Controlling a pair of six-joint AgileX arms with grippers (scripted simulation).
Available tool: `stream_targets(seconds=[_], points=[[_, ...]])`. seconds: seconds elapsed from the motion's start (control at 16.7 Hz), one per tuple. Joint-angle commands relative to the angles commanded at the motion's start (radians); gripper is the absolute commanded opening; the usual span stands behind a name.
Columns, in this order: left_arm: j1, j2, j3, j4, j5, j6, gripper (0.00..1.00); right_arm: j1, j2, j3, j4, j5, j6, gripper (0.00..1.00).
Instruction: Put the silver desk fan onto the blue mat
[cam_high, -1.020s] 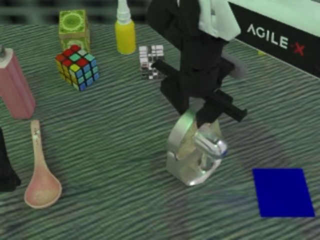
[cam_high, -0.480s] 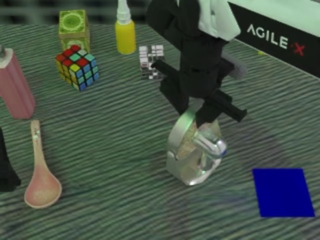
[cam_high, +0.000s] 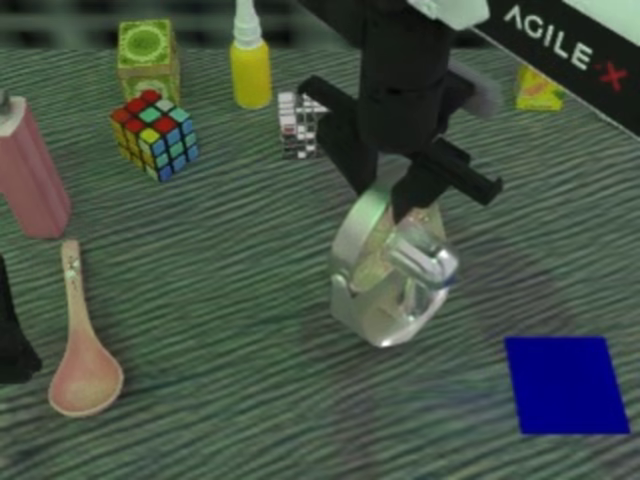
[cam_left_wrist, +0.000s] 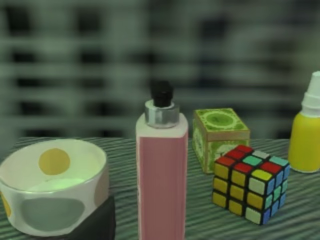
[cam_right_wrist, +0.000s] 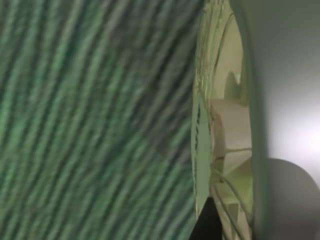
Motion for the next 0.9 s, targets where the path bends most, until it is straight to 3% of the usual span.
stream_targets(seconds=[0.54, 0.72, 0.9], points=[[0.0, 0.0, 0.0, 0.0, 0.0, 0.0, 1.0, -0.007, -0.009, 0.016, -0.037, -0.006, -0.03, 0.0], [0.0, 0.0, 0.0, 0.0, 0.0, 0.0, 1.0, -0.016, -0.043, -0.038, -0.06, -0.028, -0.152, 0.0], [0.0, 0.0, 0.0, 0.0, 0.0, 0.0, 1.0, -0.033, -0.101, -0.118, -0.087, -0.056, -0.37, 0.0]])
